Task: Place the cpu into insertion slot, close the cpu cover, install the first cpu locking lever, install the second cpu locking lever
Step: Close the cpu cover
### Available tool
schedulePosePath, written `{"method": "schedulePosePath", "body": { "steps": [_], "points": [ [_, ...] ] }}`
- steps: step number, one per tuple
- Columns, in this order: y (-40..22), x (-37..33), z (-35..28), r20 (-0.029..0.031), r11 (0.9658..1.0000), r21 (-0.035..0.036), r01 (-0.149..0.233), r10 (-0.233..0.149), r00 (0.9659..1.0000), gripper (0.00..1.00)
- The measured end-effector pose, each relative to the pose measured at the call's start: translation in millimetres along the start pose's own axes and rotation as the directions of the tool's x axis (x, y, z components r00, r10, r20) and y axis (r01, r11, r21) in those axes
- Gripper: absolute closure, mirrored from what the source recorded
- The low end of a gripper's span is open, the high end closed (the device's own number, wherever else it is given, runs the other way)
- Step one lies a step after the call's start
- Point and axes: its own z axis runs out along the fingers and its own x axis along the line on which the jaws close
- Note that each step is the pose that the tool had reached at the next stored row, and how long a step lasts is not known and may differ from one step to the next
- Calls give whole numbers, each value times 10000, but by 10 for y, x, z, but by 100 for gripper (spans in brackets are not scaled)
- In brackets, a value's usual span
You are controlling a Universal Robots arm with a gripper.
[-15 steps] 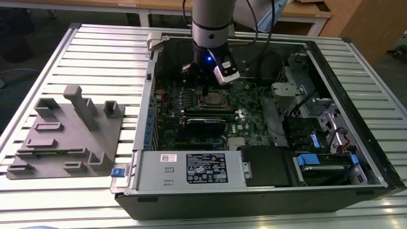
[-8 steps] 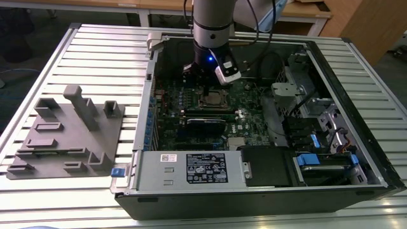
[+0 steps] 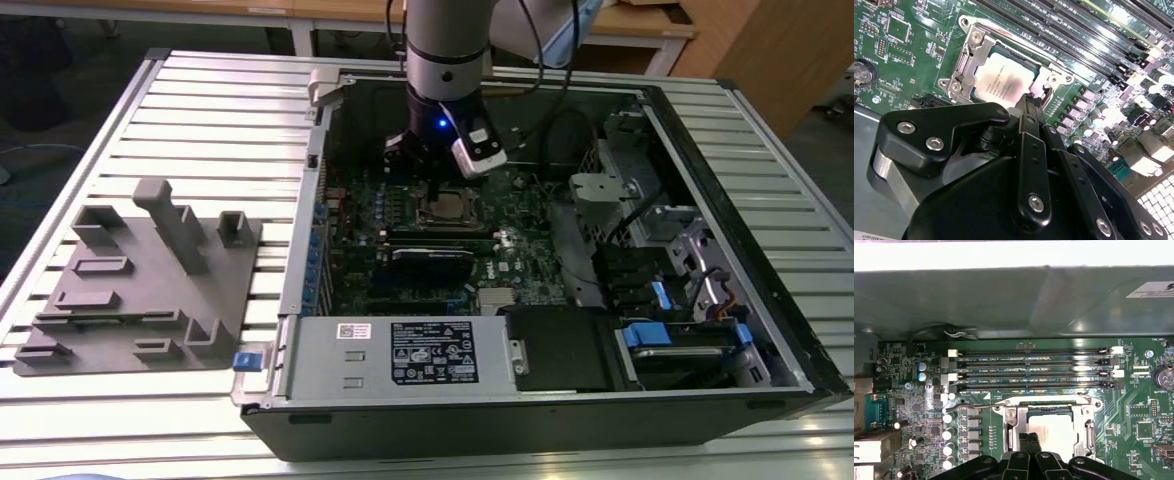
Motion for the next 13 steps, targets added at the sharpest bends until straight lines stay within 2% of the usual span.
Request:
{"method": "schedulePosePath", "body": {
  "steps": [10, 13],
  "points": [
    [2, -39, 2, 0, 10000, 0, -1, 1, 10000, 89],
    [3, -79, 4, 0, 10000, 0, -2, 2, 10000, 89]
  ]
}}
